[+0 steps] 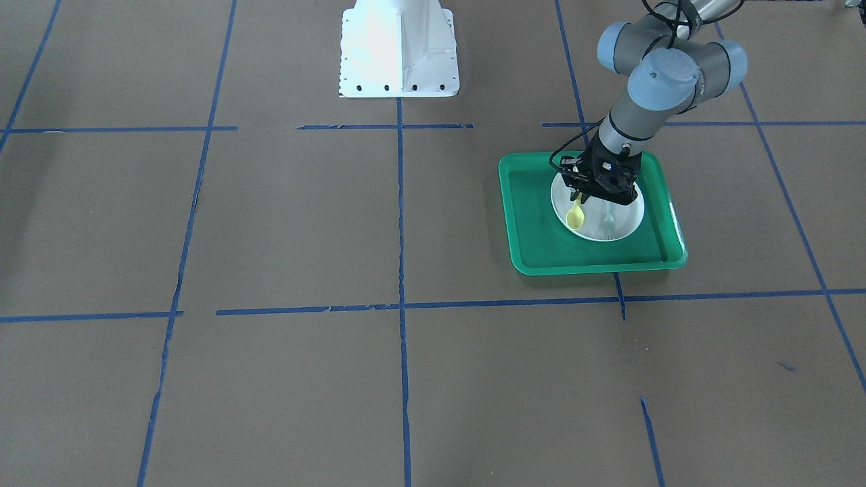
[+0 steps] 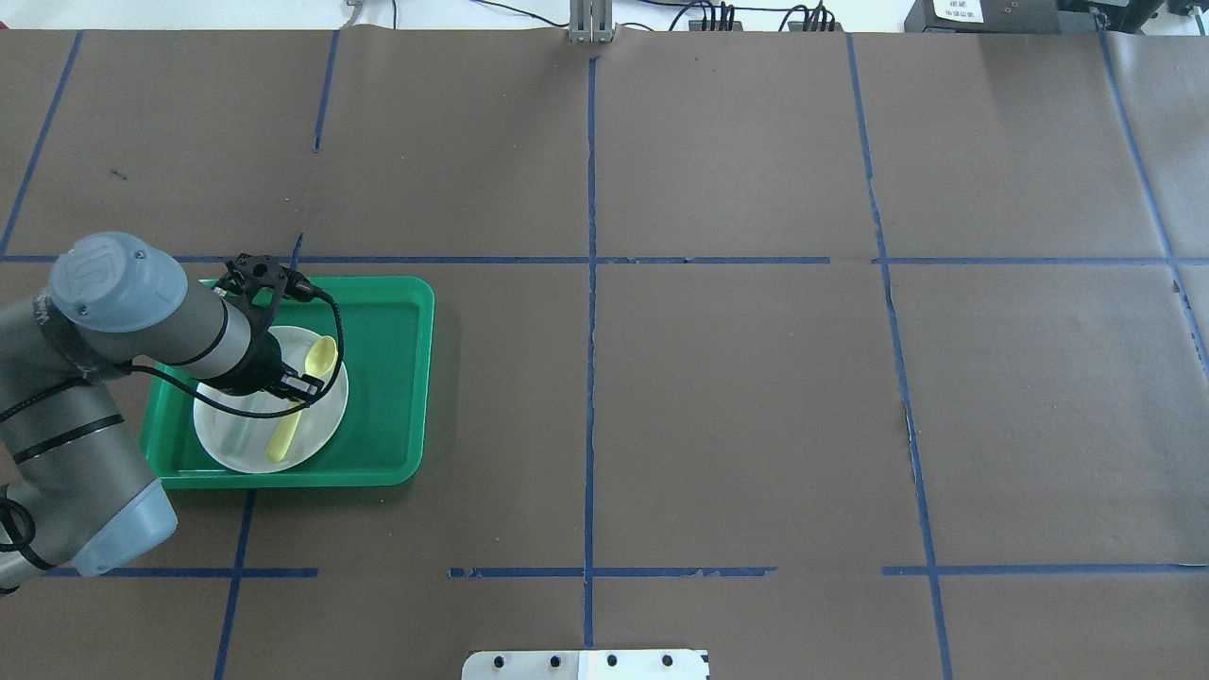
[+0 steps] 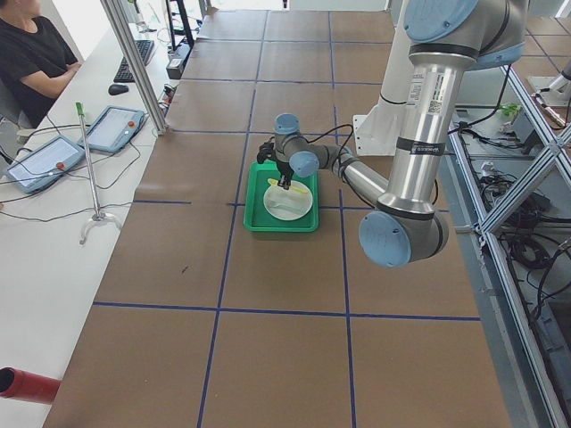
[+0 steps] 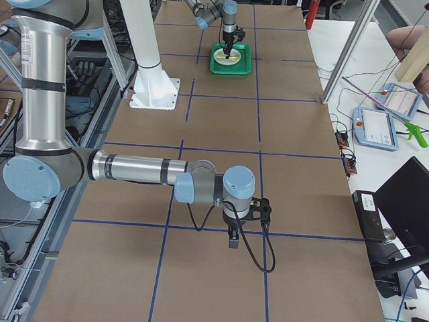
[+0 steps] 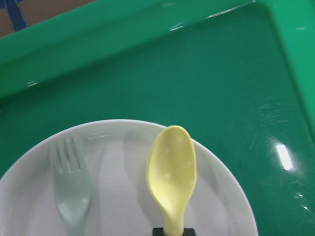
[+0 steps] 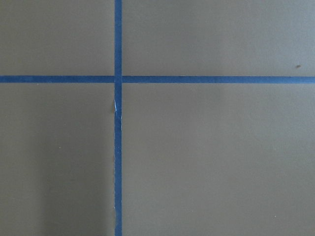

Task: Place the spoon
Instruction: 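Lift the yellow spoon and carry it off the plate onto the tray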

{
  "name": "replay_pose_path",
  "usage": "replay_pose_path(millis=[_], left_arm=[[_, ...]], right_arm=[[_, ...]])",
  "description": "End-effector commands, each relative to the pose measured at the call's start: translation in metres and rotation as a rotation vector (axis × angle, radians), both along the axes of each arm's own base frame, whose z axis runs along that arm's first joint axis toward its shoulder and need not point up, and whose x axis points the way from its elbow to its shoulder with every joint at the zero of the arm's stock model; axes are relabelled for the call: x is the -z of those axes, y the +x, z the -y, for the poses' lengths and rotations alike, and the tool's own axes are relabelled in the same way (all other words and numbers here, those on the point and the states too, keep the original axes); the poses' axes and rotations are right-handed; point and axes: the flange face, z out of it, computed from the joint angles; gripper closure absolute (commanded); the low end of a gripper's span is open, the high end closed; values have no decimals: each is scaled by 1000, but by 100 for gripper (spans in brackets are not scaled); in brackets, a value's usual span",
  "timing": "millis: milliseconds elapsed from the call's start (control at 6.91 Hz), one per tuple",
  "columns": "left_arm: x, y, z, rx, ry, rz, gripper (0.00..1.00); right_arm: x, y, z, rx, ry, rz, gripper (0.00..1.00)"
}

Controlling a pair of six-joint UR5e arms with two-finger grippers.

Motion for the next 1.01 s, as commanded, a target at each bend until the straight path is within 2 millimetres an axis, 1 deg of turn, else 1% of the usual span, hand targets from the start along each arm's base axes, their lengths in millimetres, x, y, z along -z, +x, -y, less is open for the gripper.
replay_pose_path(millis=[0, 145, 289, 434, 579, 724, 868], left_arm=[[32, 2, 13, 108, -105, -61, 100], [44, 26, 29, 174, -193, -73, 100], [41, 48, 44, 203, -242, -57, 100], [37, 55, 47, 217, -260, -68, 100], [28, 59, 51, 233, -277, -76, 100], [19, 65, 50, 224, -271, -85, 93], [20, 64, 49, 220, -271, -87, 62]], right_arm=[[0, 0, 0, 0, 0, -1, 0], [0, 0, 0, 0, 0, 0, 0], [0, 0, -1, 0, -1, 0, 0], [0, 0, 0, 0, -1, 0, 0], [-1, 0, -1, 0, -1, -1, 0], [0, 0, -1, 0, -1, 0, 0], [0, 0, -1, 0, -1, 0, 0]])
